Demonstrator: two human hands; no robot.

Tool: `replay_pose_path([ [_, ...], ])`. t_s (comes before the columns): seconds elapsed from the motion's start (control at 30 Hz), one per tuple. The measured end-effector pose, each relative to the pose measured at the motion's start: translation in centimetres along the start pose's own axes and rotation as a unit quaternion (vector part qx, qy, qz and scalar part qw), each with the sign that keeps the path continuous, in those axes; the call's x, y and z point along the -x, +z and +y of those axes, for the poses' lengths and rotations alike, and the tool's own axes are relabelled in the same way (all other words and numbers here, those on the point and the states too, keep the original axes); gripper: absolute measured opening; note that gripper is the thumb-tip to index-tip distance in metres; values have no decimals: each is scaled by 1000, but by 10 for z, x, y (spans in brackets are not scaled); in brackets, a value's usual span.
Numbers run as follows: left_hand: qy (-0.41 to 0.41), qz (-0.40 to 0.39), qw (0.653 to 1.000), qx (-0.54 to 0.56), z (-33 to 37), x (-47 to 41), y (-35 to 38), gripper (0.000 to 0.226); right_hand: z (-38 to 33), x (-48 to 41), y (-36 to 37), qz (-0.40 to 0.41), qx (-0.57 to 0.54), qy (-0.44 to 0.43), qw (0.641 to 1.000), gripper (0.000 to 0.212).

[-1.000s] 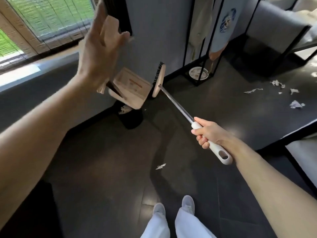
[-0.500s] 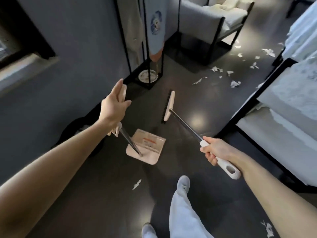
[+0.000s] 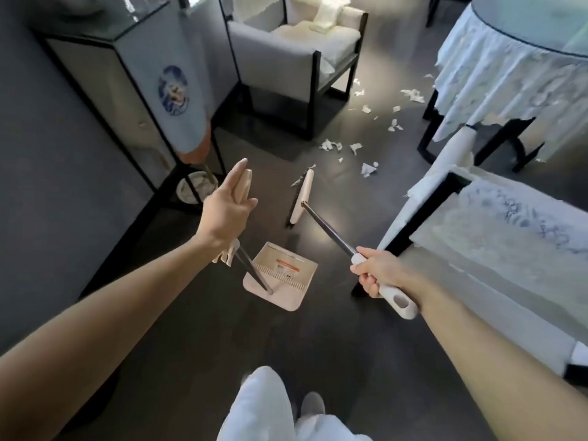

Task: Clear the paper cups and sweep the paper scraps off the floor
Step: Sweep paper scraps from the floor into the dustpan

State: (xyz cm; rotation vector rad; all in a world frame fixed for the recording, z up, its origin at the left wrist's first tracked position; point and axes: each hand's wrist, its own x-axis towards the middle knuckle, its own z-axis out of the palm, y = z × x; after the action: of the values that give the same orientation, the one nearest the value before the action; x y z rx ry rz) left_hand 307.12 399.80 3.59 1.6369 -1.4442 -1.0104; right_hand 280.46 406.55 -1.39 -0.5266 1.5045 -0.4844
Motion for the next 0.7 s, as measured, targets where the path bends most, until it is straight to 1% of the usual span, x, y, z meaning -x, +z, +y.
replay_pose_path([
  [0.17,28,-24,999,18,34,-114,34,72,-90,-63,-27,16,-26,-22,999,68],
  [0.3,46,-94,992,74,59,-226,63,74,-168,-125,-46,31,-37,-45,998,68],
  [0.37,64,-122,989,46,77,-288,76,75,-212,-153,-55,44,-62,-52,996,68],
  [0.5,101,-136,985,27,123,-399,107,74,-299,-197,-79,70,-81,-65,992,66],
  [0.7,117,-172,978,2,181,-544,191,75,-404,-268,-145,111,-103,-73,986,59],
])
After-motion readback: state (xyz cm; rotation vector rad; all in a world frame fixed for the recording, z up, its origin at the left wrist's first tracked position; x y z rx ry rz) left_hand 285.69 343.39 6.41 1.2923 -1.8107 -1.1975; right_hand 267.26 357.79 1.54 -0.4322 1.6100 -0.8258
